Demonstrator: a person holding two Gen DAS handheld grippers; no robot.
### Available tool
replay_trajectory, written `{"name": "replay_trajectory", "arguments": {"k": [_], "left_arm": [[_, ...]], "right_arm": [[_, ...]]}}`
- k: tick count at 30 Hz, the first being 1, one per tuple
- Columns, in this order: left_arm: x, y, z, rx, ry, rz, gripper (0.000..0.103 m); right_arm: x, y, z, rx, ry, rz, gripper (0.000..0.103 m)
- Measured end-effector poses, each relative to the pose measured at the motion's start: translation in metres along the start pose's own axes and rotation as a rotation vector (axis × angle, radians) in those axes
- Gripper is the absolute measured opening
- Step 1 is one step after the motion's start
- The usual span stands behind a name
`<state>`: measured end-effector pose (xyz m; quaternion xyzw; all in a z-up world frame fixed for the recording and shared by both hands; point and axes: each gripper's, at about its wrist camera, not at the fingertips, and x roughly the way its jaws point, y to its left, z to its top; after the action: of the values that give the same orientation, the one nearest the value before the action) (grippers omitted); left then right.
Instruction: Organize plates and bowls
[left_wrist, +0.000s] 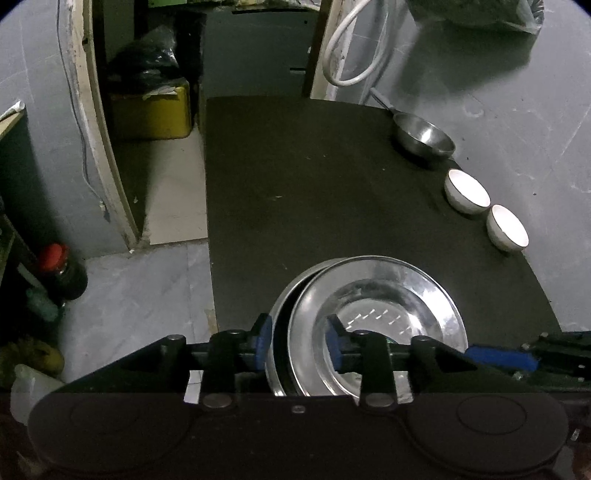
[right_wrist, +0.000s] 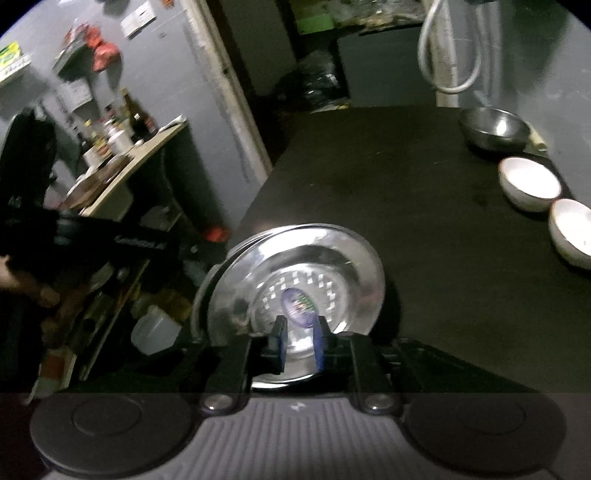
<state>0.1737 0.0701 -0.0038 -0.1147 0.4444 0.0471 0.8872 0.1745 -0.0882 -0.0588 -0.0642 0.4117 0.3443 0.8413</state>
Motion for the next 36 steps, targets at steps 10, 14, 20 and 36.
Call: {"name": "replay_trajectory", "arguments": {"k": [10, 14, 20, 36], "left_arm": [[0.0, 0.0, 0.002, -0.013, -0.016, 0.032, 0.072], [-0.003, 0.004, 0.003, -0.033, -0.031, 0.081, 0.092], [-0.003, 0.016, 0.002, -0.088, -0.023, 0.111, 0.099], [-0.009, 0.034, -0.004, -0.155, -0.009, 0.154, 0.102]], "right_arm": [[0.002, -0.019, -0.003, 0.063, -0.018, -0.082, 0.042], [0.006, -0.019, -0.002, 0.066, -0.019, -0.091, 0.055], [0.011, -0.017, 0.0, 0.06, -0.007, -0.087, 0.066], [0.024, -0.011, 0.001, 0.047, 0.016, -0.04, 0.085]]}}
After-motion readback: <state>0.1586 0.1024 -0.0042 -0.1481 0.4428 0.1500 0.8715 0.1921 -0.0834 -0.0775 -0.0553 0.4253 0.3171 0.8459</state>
